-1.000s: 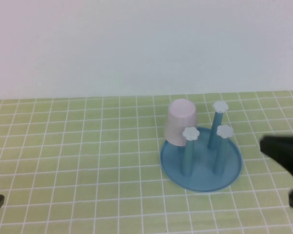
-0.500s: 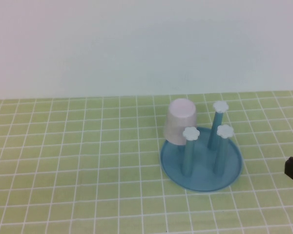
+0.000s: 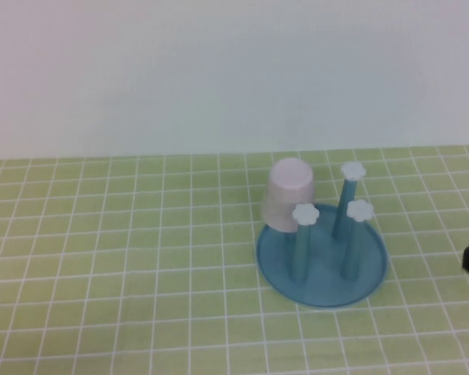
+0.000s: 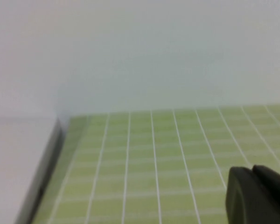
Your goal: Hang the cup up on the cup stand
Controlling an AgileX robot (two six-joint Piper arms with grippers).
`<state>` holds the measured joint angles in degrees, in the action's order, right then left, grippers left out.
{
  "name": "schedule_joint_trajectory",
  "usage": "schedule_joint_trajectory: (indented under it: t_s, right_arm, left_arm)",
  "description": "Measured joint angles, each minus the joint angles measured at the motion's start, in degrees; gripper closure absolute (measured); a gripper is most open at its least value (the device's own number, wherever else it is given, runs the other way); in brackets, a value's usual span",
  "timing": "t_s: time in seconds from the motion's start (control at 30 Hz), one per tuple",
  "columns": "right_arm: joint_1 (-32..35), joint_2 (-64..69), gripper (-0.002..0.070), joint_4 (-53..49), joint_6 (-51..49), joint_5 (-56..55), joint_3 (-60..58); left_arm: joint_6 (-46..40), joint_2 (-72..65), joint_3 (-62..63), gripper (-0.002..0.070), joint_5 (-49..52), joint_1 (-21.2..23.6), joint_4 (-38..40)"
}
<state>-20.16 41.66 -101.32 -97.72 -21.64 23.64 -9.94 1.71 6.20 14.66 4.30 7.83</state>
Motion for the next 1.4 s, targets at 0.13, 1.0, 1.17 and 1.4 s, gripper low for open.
schedule_joint_trajectory:
  t_s: [0.13, 1.0, 1.17, 1.4]
  right_arm:
    - [0.00, 0.00, 0.0678, 0.00, -2.21, 3.49, 2.25]
    - [3.50, -18.00, 0.0678, 65.53, 72.09, 35.83, 8.33]
    - [9.24, -22.14, 0.0678, 74.39, 77.91, 37.01, 2.29]
    - [12.15, -29.14, 0.0678, 82.08, 80.49, 35.66, -7.92]
  left_arm:
    - [0.00, 0.00, -8.02, 0.0675, -4.23, 0.00, 1.41]
    - [-0.25, -0.11, -7.61, 0.0675, 3.75, 0.00, 1.08]
    - [-0.25, -0.11, -7.61, 0.0675, 3.75, 0.00, 1.08]
    - [-0.25, -0.11, -7.61, 0.0675, 3.75, 0.00, 1.08]
